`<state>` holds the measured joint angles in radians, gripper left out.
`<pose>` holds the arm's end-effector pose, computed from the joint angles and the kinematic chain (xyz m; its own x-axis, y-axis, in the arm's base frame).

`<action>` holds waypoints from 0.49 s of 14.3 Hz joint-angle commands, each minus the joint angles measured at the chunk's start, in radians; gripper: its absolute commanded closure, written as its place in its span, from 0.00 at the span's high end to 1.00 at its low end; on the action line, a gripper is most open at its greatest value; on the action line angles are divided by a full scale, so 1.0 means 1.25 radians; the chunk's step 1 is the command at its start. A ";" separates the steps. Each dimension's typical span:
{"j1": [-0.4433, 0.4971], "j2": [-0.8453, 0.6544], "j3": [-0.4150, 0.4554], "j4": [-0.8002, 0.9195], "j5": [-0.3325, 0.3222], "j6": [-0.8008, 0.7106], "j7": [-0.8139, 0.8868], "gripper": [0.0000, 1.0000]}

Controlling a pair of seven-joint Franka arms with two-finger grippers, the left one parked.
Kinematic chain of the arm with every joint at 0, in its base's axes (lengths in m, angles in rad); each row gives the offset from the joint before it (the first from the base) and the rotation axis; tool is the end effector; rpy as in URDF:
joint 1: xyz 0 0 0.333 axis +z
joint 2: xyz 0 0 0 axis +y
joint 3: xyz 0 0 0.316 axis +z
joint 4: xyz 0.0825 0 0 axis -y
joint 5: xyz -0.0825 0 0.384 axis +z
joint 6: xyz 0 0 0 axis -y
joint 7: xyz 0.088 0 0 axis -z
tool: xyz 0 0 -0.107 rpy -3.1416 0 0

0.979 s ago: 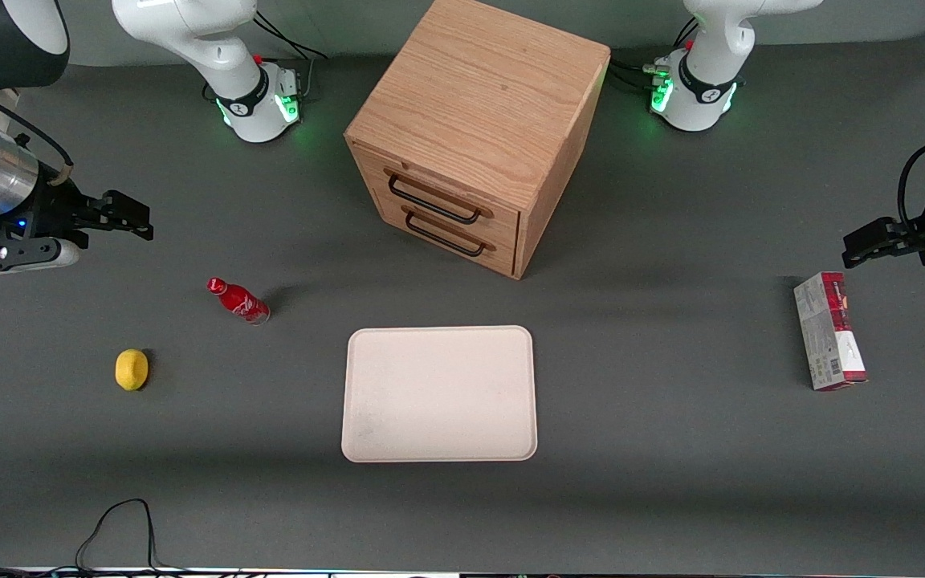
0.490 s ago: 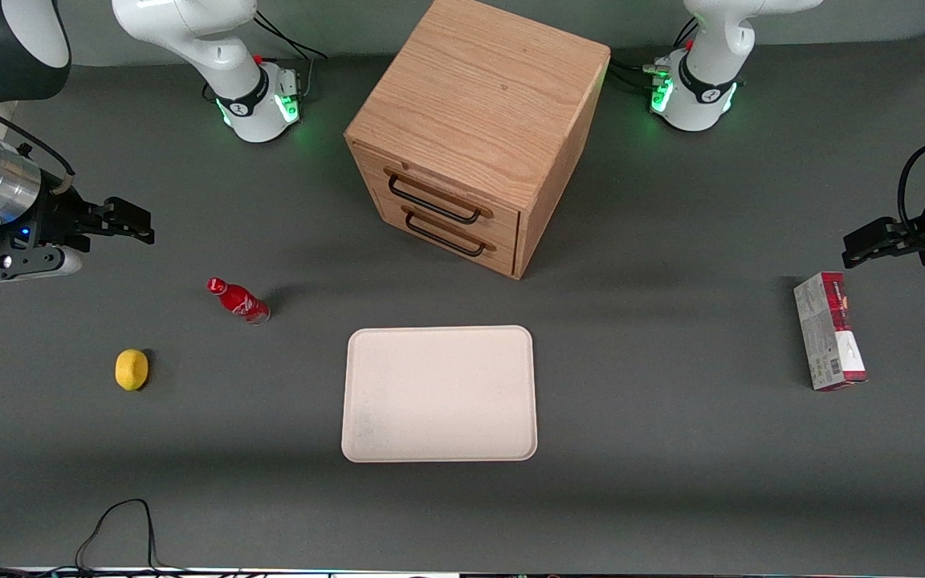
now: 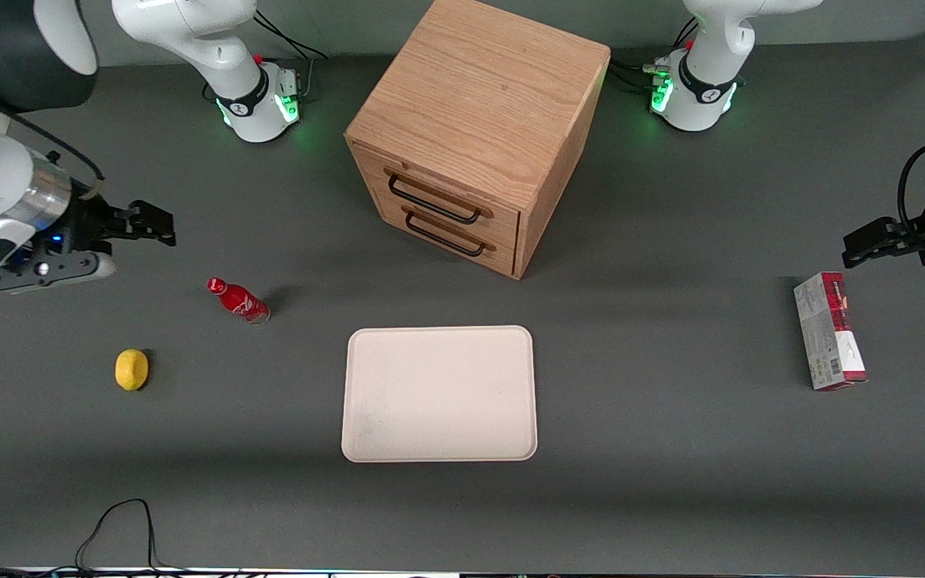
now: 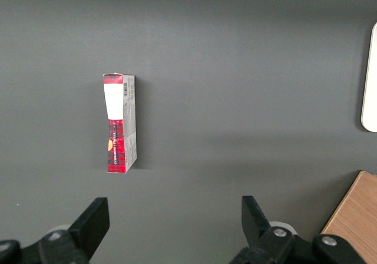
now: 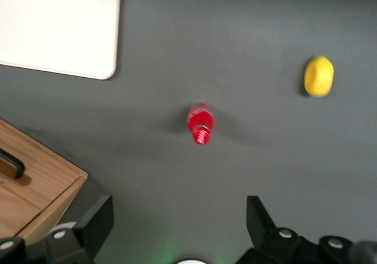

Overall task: Open upper drawer
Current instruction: 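Move the right gripper over the red bottle toward the upper drawer handle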

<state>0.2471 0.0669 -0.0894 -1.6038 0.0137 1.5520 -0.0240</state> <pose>0.5609 0.0922 0.5700 0.9767 0.1794 -0.1179 0.1794 -0.9837 -0.0105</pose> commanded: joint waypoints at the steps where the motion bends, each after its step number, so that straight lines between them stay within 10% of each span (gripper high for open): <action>1: 0.095 0.070 -0.005 0.102 -0.049 -0.008 -0.004 1.00; 4: 0.161 0.083 -0.005 0.118 -0.087 -0.008 -0.010 1.00; 7: 0.163 0.102 -0.003 0.123 -0.020 -0.008 -0.013 1.00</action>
<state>0.4547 0.1631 -0.0843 -1.4903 -0.0587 1.5536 -0.0229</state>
